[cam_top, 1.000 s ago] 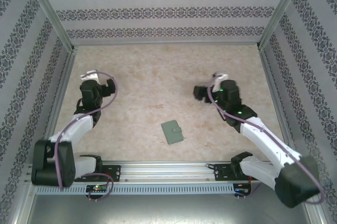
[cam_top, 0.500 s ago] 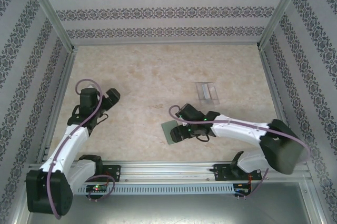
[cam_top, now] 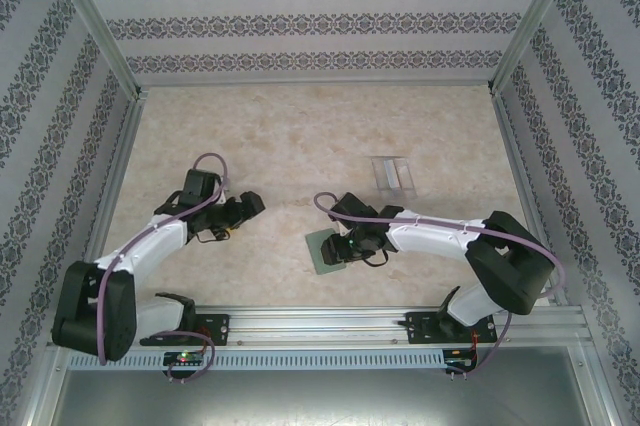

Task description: Put the credit cards into the card holder

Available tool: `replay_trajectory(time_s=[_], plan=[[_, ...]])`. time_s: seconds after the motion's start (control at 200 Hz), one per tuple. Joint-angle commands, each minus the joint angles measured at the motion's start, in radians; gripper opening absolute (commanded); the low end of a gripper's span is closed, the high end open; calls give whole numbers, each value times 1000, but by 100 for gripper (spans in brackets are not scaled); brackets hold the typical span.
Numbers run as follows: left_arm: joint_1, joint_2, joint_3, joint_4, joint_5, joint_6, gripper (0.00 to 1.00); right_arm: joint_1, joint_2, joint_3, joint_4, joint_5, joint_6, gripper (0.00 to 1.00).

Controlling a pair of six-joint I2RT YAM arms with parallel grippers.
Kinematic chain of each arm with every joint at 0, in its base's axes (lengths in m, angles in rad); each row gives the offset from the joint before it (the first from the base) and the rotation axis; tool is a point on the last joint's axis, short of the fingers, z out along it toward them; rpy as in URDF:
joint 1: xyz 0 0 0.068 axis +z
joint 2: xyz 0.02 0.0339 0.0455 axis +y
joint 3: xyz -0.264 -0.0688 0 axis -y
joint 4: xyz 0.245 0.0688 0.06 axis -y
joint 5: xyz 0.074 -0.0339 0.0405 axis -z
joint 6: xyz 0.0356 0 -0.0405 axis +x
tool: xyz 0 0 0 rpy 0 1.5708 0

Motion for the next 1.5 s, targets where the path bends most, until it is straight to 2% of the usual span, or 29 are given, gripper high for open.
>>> replay_trajectory(time_s=[0.0, 0.155, 0.235, 0.32, 0.39, 0.485, 0.595, 0.694, 0.844, 1.034, 1.189, 1.294, 1.354, 1.424, 1.494], plan=[[-51, 48, 71, -15, 84, 51, 92, -10, -3, -34, 65, -69, 81, 41], [-110, 144, 87, -22, 187, 99, 82, -59, -12, -118, 220, -157, 165, 28], [-113, 179, 82, -11, 255, 103, 71, -67, -22, -143, 286, -176, 195, 26], [-121, 205, 85, 1, 301, 103, 67, -70, -3, -137, 334, -186, 209, 24], [-148, 248, 106, 6, 343, 109, 64, -70, 22, -134, 392, -209, 242, 22], [-207, 321, 137, 46, 382, 89, 52, -66, 46, -145, 486, -228, 297, 17], [-236, 346, 115, 112, 368, 39, 44, -67, 72, -161, 551, -233, 327, 10], [-236, 344, 103, 108, 323, 37, 43, -68, 79, -173, 585, -243, 349, 9], [-242, 312, 108, 19, 227, 67, 53, -69, 94, -190, 623, -239, 365, 7], [-242, 214, 108, -85, 75, 89, 57, -69, 91, -206, 639, -228, 376, 6], [-248, 266, 99, -14, 127, 55, 54, -70, 84, -208, 632, -230, 375, 5], [-265, 327, 102, 59, 173, 40, 46, -67, 90, -203, 630, -232, 364, 5], [-269, 359, 109, 80, 195, 42, 37, -69, 108, -196, 636, -242, 364, 3], [-269, 378, 110, 102, 218, 31, 30, -65, 120, -188, 643, -257, 369, 3], [-270, 383, 105, 133, 241, 25, 19, -57, 120, -186, 639, -255, 366, 3]])
